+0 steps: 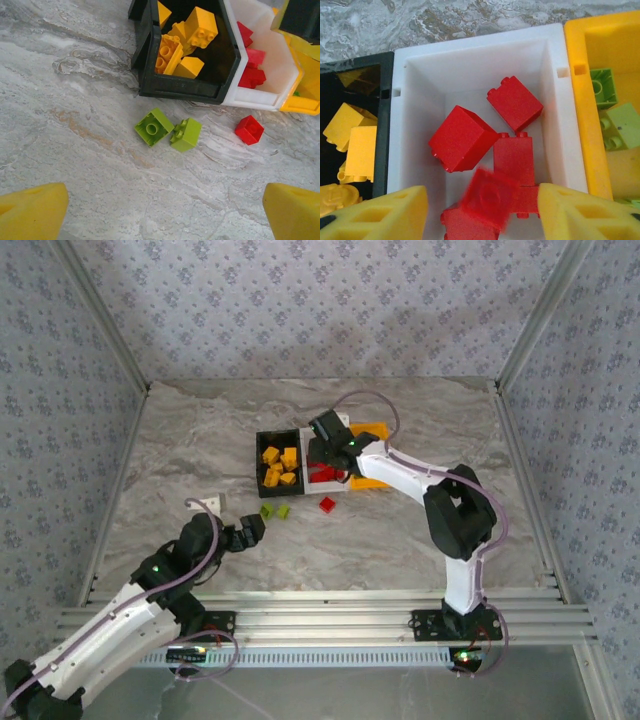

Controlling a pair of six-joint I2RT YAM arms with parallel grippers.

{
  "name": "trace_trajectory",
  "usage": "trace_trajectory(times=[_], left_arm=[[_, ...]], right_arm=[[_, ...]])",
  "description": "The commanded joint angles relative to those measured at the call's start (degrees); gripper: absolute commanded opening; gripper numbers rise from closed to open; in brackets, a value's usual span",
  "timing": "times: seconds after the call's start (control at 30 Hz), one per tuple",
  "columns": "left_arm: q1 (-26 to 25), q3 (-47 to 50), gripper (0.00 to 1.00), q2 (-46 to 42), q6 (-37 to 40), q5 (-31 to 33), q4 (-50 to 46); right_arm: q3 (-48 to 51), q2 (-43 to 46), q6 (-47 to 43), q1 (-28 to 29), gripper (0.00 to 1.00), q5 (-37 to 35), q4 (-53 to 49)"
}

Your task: Sort the legos into containers by color

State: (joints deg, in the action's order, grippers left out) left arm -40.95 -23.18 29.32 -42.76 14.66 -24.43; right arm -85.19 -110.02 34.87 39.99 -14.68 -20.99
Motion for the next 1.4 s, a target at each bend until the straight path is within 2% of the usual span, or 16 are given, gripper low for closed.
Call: trace_trajectory(times=[0.0,0.17,0.37,0.57,0.77,0.93,1.37], left_arm=[[0.0,-0.1,1.0,-0.3,-0.5,1.1,-1.3],[0.0,-0.2,1.0,-0.3,-0.9,1.3,-1.1],[0.0,0.0,1.0,-0.1,-1.1,1.1,-0.3],[0.0,0.0,1.0,0.1,-1.5,0.9,-0.2],[0.1,1.0,1.0,0.1,-2.4,0.7,-0.3],[0.1,1.9,1.0,-0.2,-3.3,0.6,-0.7],[0.3,2.3,1.0,-0.2,-3.0,1.0,-0.1]], right_arm=[[-0.2,3.3,-1.0,0.3,0.65,-1.5,-1.0],[7.9,10.3,0.5,1.9,0.66,-0.1,2.5],[20.6,18.5,3.5,6.6,0.67,-1.7,6.5],[27.9,22.0,4.4,10.9,0.69,-3.7,9.1],[29.4,16.8,6.1,11.3,0.72,-2.4,9.6],[27.0,10.6,6.1,11.3,0.73,-2.0,9.3],[21.1,-0.2,6.6,10.5,0.7,-6.6,6.8]])
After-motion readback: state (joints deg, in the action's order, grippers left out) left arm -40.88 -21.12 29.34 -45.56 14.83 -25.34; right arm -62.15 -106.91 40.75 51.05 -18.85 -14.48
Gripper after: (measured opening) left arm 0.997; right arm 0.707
